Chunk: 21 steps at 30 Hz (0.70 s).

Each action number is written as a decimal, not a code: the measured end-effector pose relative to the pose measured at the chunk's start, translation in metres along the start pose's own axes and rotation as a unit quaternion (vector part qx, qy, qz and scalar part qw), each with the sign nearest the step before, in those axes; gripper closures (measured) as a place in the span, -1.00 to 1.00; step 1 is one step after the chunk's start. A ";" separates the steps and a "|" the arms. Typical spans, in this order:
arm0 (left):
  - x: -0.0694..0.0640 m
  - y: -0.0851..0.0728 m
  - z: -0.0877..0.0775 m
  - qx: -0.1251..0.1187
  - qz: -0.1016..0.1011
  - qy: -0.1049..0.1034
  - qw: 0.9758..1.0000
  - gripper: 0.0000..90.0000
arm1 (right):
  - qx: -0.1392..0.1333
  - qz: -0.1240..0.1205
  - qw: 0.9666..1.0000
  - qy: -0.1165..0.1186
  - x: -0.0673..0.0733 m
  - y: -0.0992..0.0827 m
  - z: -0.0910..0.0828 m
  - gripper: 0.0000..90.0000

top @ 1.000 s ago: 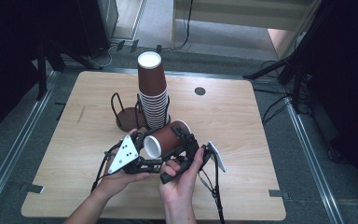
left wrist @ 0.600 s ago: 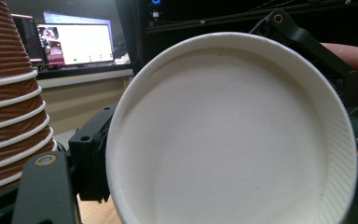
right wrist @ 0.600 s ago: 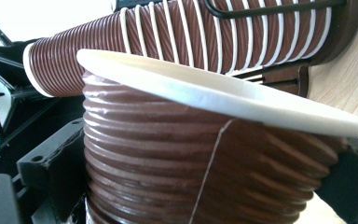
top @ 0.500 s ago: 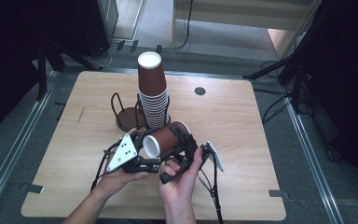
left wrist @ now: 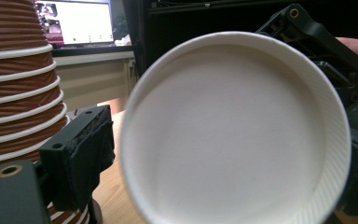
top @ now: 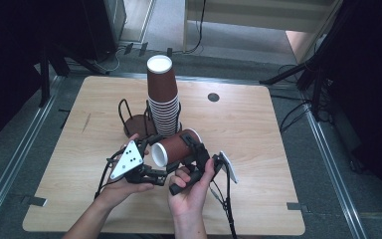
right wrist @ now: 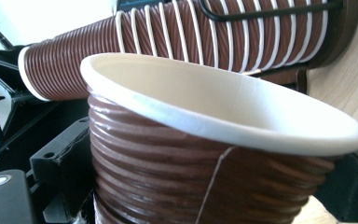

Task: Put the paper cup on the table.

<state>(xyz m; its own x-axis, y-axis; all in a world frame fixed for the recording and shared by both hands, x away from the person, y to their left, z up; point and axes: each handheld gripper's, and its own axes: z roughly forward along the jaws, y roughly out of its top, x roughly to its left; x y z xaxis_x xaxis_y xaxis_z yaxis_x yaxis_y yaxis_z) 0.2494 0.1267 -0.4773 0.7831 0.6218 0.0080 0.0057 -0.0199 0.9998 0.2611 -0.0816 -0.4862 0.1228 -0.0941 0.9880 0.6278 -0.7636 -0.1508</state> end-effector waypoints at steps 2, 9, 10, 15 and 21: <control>0.001 0.000 -0.001 0.001 0.001 0.000 1.000 -0.81 | -0.003 0.000 1.000 0.002 0.000 0.002 0.000 -0.83; 0.003 -0.002 -0.001 0.014 0.001 0.005 1.000 -0.90 | -0.018 0.004 1.000 0.010 -0.002 0.011 0.001 -0.83; 0.003 -0.002 -0.001 0.016 0.000 0.005 1.000 -0.90 | -0.018 0.004 1.000 0.010 -0.002 0.011 0.001 -0.83; 0.004 -0.002 -0.003 0.020 0.000 0.003 1.000 -0.92 | -0.029 0.003 1.000 0.011 -0.002 0.017 0.002 -0.83; 0.005 -0.001 -0.005 0.036 -0.006 -0.002 0.999 -0.97 | -0.040 -0.003 0.999 0.009 -0.003 0.025 0.002 -0.83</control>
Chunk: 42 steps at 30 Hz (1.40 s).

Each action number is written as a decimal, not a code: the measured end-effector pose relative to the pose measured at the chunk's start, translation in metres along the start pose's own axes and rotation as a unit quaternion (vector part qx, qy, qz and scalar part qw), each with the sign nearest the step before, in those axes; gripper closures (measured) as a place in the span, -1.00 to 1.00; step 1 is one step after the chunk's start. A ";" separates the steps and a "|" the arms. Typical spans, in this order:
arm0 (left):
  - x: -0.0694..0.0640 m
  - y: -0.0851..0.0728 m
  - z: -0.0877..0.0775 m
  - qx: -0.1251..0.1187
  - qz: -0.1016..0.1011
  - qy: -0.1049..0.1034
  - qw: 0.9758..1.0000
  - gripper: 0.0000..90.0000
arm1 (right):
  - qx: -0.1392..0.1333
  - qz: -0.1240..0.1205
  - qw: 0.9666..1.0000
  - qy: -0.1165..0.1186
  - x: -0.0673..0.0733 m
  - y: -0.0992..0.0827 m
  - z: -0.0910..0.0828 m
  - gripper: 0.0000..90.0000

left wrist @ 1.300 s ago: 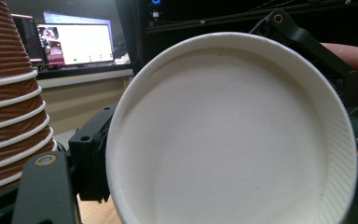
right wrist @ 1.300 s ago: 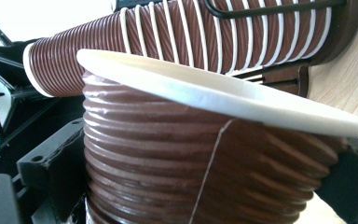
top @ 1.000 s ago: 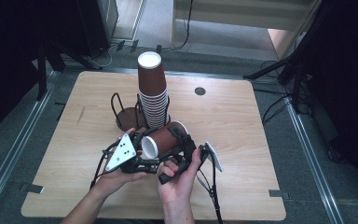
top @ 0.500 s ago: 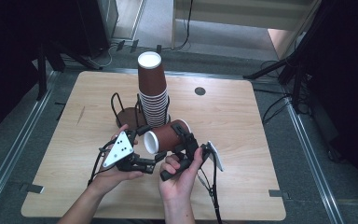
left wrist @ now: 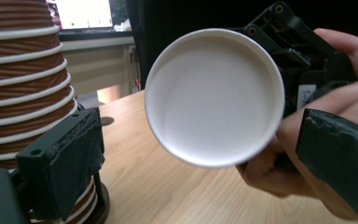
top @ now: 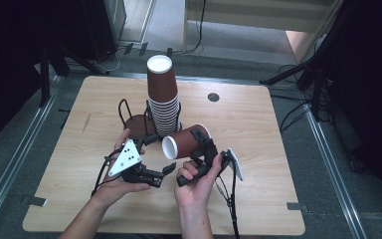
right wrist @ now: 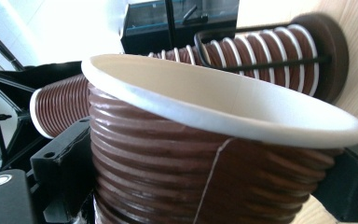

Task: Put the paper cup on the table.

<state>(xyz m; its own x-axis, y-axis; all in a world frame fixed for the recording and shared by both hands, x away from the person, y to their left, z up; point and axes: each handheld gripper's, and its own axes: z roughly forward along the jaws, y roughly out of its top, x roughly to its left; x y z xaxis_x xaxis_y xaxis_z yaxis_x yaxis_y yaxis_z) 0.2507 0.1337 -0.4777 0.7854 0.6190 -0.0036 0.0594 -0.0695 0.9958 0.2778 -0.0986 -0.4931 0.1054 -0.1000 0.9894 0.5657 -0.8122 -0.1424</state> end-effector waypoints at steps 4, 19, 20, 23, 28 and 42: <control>0.001 0.000 -0.001 0.012 -0.003 -0.001 1.000 -1.00 | -0.014 -0.013 1.000 0.000 0.003 0.006 -0.002 -0.83; 0.013 -0.004 -0.010 0.036 -0.023 0.025 0.999 -1.00 | -0.054 -0.123 0.991 -0.010 0.009 0.011 -0.009 -0.82; 0.014 -0.004 -0.010 0.037 -0.024 0.026 0.999 -1.00 | -0.060 -0.134 0.989 -0.011 0.009 0.011 -0.010 -0.82; 0.016 -0.005 -0.013 0.037 -0.027 0.031 0.998 -1.00 | -0.063 -0.161 0.985 -0.016 0.010 0.011 -0.010 -0.82; 0.021 -0.007 -0.016 0.042 -0.030 0.039 0.998 -1.00 | -0.067 -0.204 0.976 -0.017 0.013 0.008 -0.008 -0.82; 0.029 -0.013 -0.026 0.046 -0.048 0.061 0.996 -1.00 | -0.075 -0.333 0.939 -0.046 0.014 0.008 -0.006 -0.82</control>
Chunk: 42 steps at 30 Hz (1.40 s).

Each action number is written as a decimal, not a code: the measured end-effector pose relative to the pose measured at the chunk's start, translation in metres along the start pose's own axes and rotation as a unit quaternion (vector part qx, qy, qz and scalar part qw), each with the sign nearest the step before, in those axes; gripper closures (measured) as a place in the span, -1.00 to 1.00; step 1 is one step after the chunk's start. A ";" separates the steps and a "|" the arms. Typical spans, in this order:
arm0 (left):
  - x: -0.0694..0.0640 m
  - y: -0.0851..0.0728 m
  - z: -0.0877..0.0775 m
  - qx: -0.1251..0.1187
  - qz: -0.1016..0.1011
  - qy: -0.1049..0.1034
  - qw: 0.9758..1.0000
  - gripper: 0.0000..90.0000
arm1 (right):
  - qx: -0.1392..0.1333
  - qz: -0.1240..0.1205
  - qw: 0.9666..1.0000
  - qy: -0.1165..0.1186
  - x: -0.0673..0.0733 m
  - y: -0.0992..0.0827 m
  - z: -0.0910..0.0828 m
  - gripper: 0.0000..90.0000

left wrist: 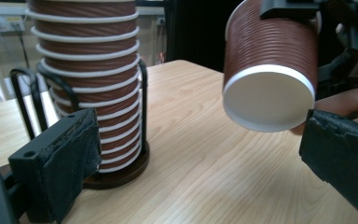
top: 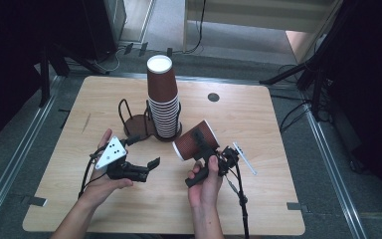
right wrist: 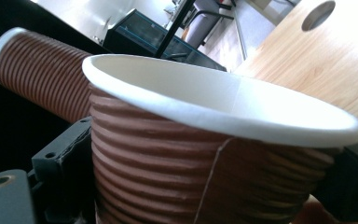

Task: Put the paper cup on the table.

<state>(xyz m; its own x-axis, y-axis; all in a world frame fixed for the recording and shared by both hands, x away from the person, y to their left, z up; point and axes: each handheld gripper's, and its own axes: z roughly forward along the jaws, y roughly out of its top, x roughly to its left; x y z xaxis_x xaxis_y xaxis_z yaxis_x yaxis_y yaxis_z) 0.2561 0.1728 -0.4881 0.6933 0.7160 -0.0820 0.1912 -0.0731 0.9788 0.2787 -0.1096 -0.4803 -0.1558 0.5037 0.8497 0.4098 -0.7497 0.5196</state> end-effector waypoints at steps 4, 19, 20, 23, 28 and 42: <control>0.005 -0.004 -0.003 0.003 -0.005 0.009 1.000 -1.00 | -0.001 -0.034 0.999 -0.003 -0.001 0.001 0.000 -0.81; 0.021 -0.029 -0.024 0.007 -0.016 0.060 0.998 -1.00 | -0.023 -0.139 0.990 -0.024 -0.004 0.006 0.000 -0.81; 0.023 -0.031 -0.026 0.010 -0.017 0.063 0.998 -1.00 | -0.026 -0.148 0.988 -0.026 -0.004 0.007 -0.001 -0.81; 0.027 -0.038 -0.033 0.014 -0.020 0.075 0.997 -1.00 | -0.043 -0.181 0.982 -0.029 -0.004 0.007 0.000 -0.81; 0.031 -0.046 -0.045 0.017 -0.023 0.087 0.996 -1.00 | -0.061 -0.250 0.965 -0.042 -0.002 0.007 0.001 -0.81; 0.048 -0.064 -0.079 0.028 -0.035 0.128 0.991 -1.00 | -0.085 -0.358 0.927 -0.074 -0.008 0.015 0.005 -0.81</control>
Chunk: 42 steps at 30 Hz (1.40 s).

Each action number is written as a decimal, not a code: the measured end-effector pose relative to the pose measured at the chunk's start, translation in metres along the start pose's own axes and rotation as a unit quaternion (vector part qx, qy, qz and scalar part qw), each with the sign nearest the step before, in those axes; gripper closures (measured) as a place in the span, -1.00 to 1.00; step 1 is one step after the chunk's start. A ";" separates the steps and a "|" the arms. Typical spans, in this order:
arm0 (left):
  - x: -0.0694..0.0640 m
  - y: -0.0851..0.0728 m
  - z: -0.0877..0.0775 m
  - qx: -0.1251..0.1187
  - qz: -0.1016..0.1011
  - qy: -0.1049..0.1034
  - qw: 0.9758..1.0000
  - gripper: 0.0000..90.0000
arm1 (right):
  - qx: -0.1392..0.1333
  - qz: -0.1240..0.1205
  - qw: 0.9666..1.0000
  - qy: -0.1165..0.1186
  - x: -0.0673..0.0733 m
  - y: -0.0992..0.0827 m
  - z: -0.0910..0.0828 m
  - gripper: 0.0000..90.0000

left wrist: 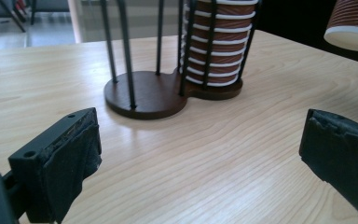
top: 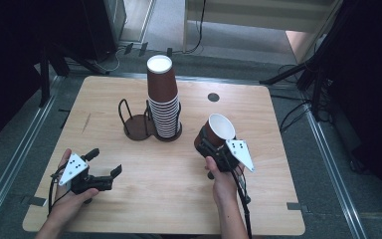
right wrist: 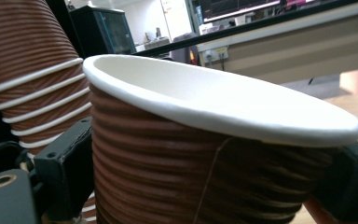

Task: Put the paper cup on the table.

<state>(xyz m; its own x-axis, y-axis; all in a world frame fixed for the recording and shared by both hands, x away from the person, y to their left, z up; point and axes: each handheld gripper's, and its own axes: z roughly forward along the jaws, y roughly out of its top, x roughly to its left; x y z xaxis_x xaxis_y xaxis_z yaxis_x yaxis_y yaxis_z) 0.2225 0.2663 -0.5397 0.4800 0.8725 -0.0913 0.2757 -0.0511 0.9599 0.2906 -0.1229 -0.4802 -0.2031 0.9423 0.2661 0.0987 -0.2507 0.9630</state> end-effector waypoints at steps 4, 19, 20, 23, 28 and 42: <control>0.006 -0.003 -0.006 -0.002 -0.005 0.010 1.000 -1.00 | 0.001 -0.023 1.000 -0.007 -0.002 0.000 0.004 -0.81; 0.032 -0.013 -0.021 0.003 -0.018 0.052 0.998 -1.00 | 0.000 -0.090 0.996 -0.028 -0.021 0.006 0.025 -0.81; 0.034 -0.014 -0.022 0.002 -0.020 0.055 0.998 -1.00 | -0.002 -0.095 0.995 -0.031 -0.023 0.007 0.027 -0.81; 0.038 -0.015 -0.027 0.001 -0.026 0.061 0.998 -1.00 | -0.002 -0.111 0.993 -0.033 -0.029 0.011 0.035 -0.81; 0.045 -0.017 -0.032 0.001 -0.035 0.068 0.997 -1.00 | 0.000 -0.126 0.991 -0.035 -0.038 0.017 0.047 -0.81; 0.055 -0.018 -0.038 -0.001 -0.055 0.074 0.996 -1.00 | 0.026 -0.143 0.988 -0.046 -0.059 0.010 0.087 -0.81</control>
<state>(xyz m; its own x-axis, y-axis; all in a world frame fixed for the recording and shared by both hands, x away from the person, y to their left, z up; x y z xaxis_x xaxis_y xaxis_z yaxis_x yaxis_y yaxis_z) 0.2124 0.3338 -0.5516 0.3194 0.9347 -0.1557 0.3183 0.0489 0.9467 0.3884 -0.1622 -0.4895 -0.1397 0.9899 -0.0245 0.0996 0.0387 0.9943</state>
